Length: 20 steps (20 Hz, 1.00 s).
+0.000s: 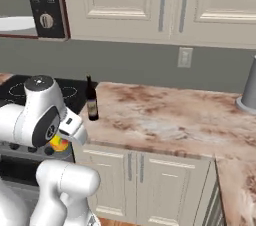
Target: Place the microwavable item in the microwave. Then, close the microwave door and press the start button.
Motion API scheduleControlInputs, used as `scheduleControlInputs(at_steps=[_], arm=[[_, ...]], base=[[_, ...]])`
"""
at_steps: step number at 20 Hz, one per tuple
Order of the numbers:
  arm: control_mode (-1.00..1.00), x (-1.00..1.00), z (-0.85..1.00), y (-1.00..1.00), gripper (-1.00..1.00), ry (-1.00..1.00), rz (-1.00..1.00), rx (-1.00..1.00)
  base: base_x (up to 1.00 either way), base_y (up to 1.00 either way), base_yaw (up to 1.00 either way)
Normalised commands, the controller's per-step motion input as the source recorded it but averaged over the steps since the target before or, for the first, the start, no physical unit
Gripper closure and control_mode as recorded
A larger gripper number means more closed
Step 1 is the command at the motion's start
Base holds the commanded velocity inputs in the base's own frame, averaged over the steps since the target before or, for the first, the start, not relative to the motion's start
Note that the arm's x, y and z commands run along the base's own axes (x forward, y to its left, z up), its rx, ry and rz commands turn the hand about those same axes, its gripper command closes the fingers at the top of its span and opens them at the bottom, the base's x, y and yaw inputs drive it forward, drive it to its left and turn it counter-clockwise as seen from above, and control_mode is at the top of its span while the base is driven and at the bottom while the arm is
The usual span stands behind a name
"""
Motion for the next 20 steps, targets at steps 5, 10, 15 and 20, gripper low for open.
scheduleControlInputs(at_steps=[5, 10, 15, 20], arm=[[1.0, 0.0, 0.0, 0.0, 1.0, 0.0, 0.0, 0.0], [1.0, 0.0, 0.0, 0.0, 1.0, 0.0, 0.0, 0.0], [1.0, 0.0, 0.0, 0.0, 1.0, 0.0, 0.0, 0.0], [1.0, 0.0, 0.0, 0.0, 1.0, 0.0, 0.0, 0.0]], base=[[-0.25, 1.0, 0.0], [0.07, 1.0, -0.01], [0.28, 0.99, 0.0], [0.65, 0.3, 0.03]])
